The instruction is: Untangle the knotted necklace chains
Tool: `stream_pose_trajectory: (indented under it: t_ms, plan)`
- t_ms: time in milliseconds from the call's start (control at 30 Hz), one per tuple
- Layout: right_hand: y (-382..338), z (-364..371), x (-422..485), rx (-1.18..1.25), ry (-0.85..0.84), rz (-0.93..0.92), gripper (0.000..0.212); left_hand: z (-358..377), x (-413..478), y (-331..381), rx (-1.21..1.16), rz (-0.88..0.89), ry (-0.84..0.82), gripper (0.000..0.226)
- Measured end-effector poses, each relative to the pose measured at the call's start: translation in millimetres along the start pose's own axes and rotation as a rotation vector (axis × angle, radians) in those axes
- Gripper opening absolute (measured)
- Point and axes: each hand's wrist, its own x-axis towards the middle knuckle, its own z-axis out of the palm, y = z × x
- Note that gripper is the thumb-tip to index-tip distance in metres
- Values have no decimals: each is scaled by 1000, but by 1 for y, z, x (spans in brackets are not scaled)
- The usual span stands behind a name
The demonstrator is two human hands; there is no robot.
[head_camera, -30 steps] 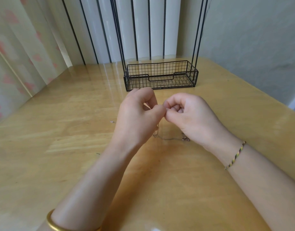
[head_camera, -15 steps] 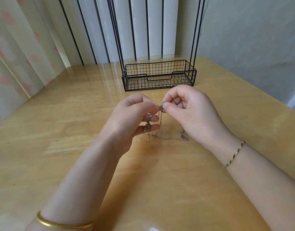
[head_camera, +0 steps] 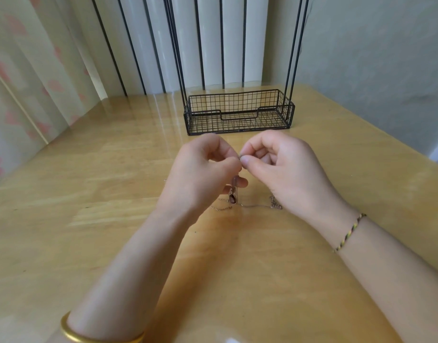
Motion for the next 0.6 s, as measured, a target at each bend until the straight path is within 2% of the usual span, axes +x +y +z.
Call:
stream_pose_trajectory:
  t_ms: [167, 300, 367, 500, 600]
  plan:
    - [-3, 3, -2, -44, -29, -2, 12, 1, -2, -1, 60, 84, 58, 13]
    - [1, 6, 0, -93, -15, 6, 17, 5, -1, -4, 87, 150, 130, 10]
    - [0, 5, 1, -100, -5, 9, 19, 7, -1, -5, 25, 112, 130, 9]
    - [0, 4, 0, -132, 26, -9, 14, 7, 0, -6, -172, -74, 46, 19]
    - [1, 3, 0, -102, 60, -2, 14, 2, 2, -6, -203, -155, -33, 20]
